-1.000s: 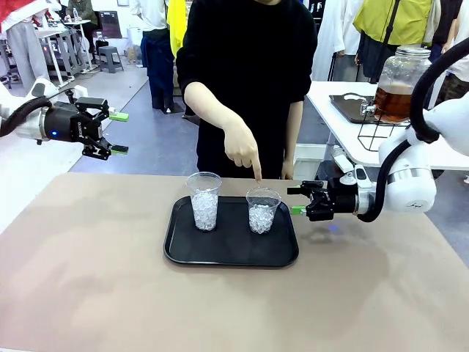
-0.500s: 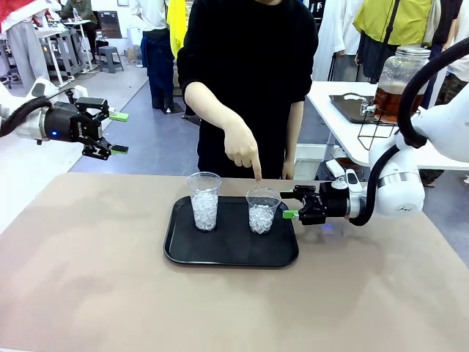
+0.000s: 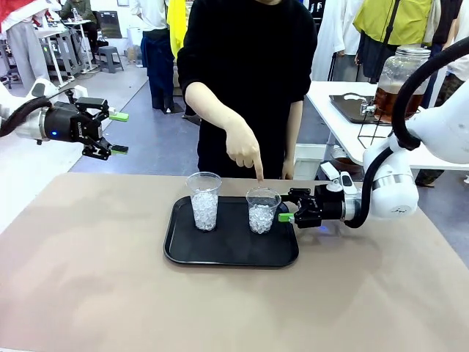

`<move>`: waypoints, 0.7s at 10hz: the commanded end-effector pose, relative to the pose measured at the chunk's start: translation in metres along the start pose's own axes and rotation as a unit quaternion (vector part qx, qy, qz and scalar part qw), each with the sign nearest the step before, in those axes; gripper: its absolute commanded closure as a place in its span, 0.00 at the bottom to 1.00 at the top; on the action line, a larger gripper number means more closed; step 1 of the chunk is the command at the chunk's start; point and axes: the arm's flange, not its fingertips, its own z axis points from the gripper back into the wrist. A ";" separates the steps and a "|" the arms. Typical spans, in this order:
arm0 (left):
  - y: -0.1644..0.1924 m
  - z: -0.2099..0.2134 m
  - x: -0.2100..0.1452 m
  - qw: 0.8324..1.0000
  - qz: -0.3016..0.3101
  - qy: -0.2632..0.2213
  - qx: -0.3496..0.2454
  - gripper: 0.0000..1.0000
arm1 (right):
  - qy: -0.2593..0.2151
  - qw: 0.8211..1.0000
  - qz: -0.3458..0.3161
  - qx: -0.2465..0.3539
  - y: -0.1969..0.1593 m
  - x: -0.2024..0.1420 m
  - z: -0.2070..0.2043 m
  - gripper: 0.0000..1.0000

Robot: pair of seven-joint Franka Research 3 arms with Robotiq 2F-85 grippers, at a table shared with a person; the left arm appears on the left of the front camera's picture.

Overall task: Pour the drink into the iced cup.
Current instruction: Pick up the iced cup indicated by the human and present it to them.

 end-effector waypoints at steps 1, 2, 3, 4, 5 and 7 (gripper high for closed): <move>-0.001 0.000 -0.002 1.000 0.000 -0.002 0.001 0.00 | -0.003 1.000 0.007 0.010 -0.002 0.001 -0.011 0.00; -0.001 0.000 -0.002 1.000 0.000 -0.002 0.001 0.00 | -0.002 1.000 0.007 0.013 -0.001 0.000 -0.014 0.00; -0.001 0.000 -0.002 1.000 0.000 -0.002 0.001 0.00 | -0.001 1.000 0.006 0.020 0.001 0.001 -0.018 0.00; -0.001 0.000 -0.002 1.000 0.000 -0.002 0.001 0.00 | 0.001 1.000 0.007 0.025 0.003 0.002 -0.021 0.00; -0.001 0.000 -0.002 1.000 0.000 -0.002 0.001 0.00 | 0.002 1.000 0.004 0.029 0.004 0.002 -0.024 0.00; -0.001 0.000 -0.002 1.000 0.000 -0.002 0.001 0.00 | 0.003 0.999 0.002 0.039 0.005 0.001 -0.030 0.00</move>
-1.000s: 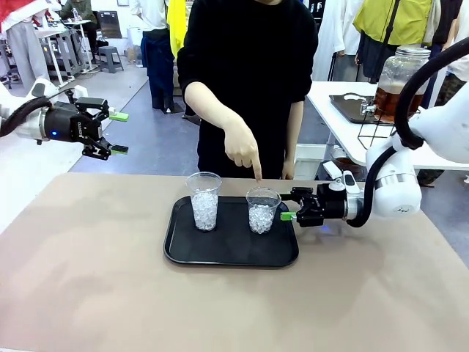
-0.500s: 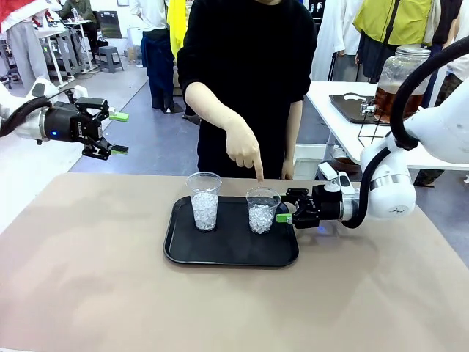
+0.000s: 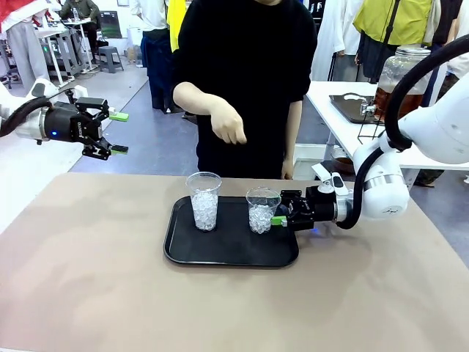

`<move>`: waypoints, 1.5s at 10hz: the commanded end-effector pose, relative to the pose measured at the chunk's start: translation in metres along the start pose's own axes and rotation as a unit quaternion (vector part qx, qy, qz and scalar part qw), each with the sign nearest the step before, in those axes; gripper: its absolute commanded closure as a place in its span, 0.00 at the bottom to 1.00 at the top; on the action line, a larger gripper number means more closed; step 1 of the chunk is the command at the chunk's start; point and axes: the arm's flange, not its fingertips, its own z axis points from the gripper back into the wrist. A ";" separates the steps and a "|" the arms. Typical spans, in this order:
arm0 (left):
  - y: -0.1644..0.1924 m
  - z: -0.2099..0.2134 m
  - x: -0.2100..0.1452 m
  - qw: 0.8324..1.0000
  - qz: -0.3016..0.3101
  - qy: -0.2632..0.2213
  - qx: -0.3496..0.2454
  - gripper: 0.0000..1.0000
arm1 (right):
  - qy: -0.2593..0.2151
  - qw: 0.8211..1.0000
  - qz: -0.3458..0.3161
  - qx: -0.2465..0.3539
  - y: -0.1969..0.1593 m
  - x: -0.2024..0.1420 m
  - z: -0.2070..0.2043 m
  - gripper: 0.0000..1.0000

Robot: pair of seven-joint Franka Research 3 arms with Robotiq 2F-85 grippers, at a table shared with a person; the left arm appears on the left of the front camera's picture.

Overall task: Pour the drink into the iced cup.
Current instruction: Pick up the iced cup indicated by the human and present it to them.

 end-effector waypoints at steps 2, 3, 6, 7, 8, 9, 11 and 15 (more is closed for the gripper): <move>-0.001 0.000 -0.002 1.000 0.000 -0.002 0.001 0.00 | 0.004 1.000 0.002 0.018 -0.001 0.001 -0.015 0.00; -0.001 0.000 -0.002 1.000 0.000 -0.002 0.001 0.00 | 0.006 1.000 0.003 0.018 -0.001 0.002 -0.018 0.00; -0.001 0.000 -0.002 1.000 0.000 -0.002 0.001 0.00 | 0.003 1.000 -0.003 0.002 -0.005 0.002 -0.031 0.00; -0.001 0.000 -0.002 1.000 0.000 -0.002 0.001 0.00 | -0.002 1.000 -0.009 -0.007 -0.008 0.004 -0.035 0.00; -0.001 0.000 -0.002 1.000 0.000 -0.002 0.001 0.00 | -0.004 1.000 -0.013 -0.016 -0.010 0.005 -0.040 0.00; -0.001 0.000 -0.002 1.000 0.000 -0.002 0.001 0.00 | -0.002 1.000 -0.013 -0.018 -0.011 0.006 -0.045 0.00; -0.001 0.000 -0.002 1.000 0.000 -0.002 0.001 0.00 | -0.001 1.000 -0.017 -0.022 -0.014 0.007 -0.052 0.00; -0.001 0.000 -0.002 1.000 0.000 -0.002 0.001 0.00 | -0.009 0.999 -0.036 0.003 -0.011 0.008 -0.049 0.20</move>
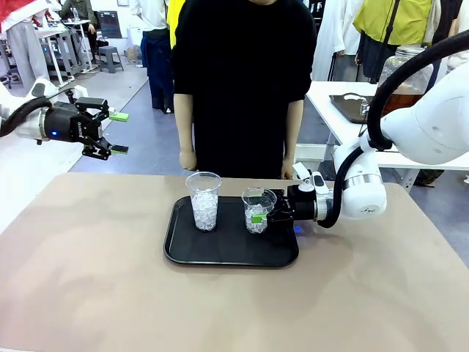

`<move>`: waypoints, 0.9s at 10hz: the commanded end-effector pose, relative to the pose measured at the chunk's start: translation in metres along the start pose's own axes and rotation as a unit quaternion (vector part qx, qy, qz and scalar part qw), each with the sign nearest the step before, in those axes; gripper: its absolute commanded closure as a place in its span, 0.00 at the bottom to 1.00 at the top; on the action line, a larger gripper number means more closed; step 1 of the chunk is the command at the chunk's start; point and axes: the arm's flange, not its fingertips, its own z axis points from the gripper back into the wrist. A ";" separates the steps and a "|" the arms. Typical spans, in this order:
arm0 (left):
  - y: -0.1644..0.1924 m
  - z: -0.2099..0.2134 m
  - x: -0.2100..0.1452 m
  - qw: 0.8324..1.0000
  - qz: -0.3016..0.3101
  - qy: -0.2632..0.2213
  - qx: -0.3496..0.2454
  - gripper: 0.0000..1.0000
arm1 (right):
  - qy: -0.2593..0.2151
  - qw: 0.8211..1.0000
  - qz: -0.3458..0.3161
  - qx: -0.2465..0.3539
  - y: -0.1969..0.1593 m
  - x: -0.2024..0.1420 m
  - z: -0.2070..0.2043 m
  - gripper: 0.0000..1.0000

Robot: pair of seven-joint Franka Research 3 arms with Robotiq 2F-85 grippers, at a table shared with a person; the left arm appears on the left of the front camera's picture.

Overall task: Pour the drink into the iced cup.
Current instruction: Pick up the iced cup indicated by the human and present it to them.

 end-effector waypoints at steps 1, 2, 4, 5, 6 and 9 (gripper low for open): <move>-0.001 0.000 -0.002 1.000 0.000 -0.002 0.001 0.00 | -0.003 1.000 -0.008 0.002 -0.005 0.004 -0.001 0.20; -0.001 0.000 -0.002 1.000 0.000 -0.002 0.001 0.00 | -0.004 1.000 -0.010 0.001 -0.004 0.005 0.000 0.20; -0.001 0.000 -0.002 1.000 0.000 -0.002 0.001 0.00 | -0.012 1.000 -0.014 0.001 -0.003 0.013 0.005 0.20; -0.001 0.000 -0.002 1.000 0.000 -0.002 0.001 0.00 | -0.020 1.000 -0.013 0.010 -0.003 0.023 0.010 0.20; -0.001 0.000 -0.002 1.000 0.000 -0.002 0.001 0.00 | -0.026 0.999 -0.013 0.020 -0.004 0.038 0.014 0.20; -0.001 0.000 -0.002 1.000 0.000 -0.002 0.001 0.00 | -0.031 0.999 0.003 0.036 -0.015 0.095 0.029 0.20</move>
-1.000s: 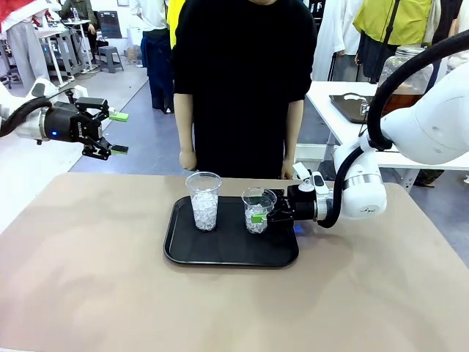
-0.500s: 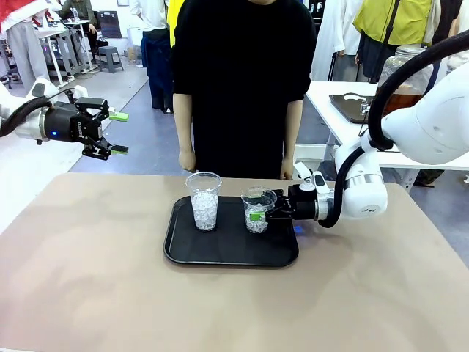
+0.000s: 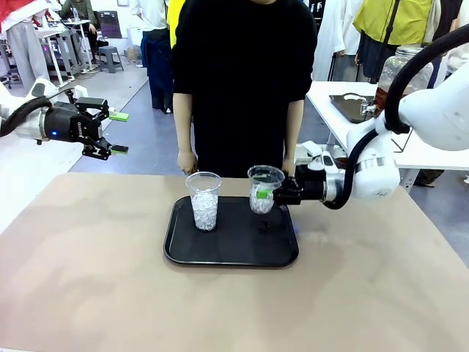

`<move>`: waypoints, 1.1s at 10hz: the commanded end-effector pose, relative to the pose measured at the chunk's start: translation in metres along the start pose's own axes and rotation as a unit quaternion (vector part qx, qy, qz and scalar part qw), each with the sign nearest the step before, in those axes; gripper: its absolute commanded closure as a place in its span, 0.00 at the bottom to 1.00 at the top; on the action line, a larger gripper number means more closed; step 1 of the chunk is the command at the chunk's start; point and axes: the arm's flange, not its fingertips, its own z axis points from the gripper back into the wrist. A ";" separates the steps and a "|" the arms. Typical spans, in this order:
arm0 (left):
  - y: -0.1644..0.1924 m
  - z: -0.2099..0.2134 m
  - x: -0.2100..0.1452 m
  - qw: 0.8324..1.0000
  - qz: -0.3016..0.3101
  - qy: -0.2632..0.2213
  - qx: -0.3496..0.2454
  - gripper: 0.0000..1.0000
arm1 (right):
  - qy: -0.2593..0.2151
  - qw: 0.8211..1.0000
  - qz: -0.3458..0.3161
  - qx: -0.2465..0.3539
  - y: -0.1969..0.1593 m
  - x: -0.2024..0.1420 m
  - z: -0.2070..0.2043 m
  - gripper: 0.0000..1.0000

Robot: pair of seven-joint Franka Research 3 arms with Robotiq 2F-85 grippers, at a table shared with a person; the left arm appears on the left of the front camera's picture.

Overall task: Pour the drink into the iced cup.
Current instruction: Pick up the iced cup indicated by the human and present it to them, then open the gripper to release the iced cup you were holding.

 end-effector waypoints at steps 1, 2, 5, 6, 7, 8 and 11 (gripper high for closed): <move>-0.001 0.000 -0.002 1.000 0.000 -0.002 0.001 0.00 | 0.015 1.000 0.006 0.010 -0.012 0.040 0.007 0.20; -0.001 0.000 -0.002 1.000 0.000 -0.002 0.001 0.00 | 0.020 1.000 0.003 0.014 -0.019 0.056 0.008 0.20; -0.001 0.000 -0.002 1.000 0.000 -0.002 0.001 0.00 | 0.029 0.999 -0.006 0.013 -0.034 0.084 0.011 0.20; -0.001 0.000 -0.002 1.000 0.000 -0.002 0.001 0.00 | 0.017 1.000 0.018 0.007 -0.024 0.074 0.011 0.20; -0.001 0.000 -0.002 1.000 0.000 -0.002 0.001 0.00 | 0.017 1.000 0.018 0.007 -0.024 0.074 0.011 0.20; -0.001 0.000 -0.002 1.000 0.000 -0.002 0.001 0.00 | 0.017 1.000 0.018 0.007 -0.024 0.074 0.011 0.20; -0.001 0.000 -0.002 1.000 0.000 -0.002 0.001 0.00 | 0.017 1.000 0.018 0.007 -0.024 0.074 0.011 0.20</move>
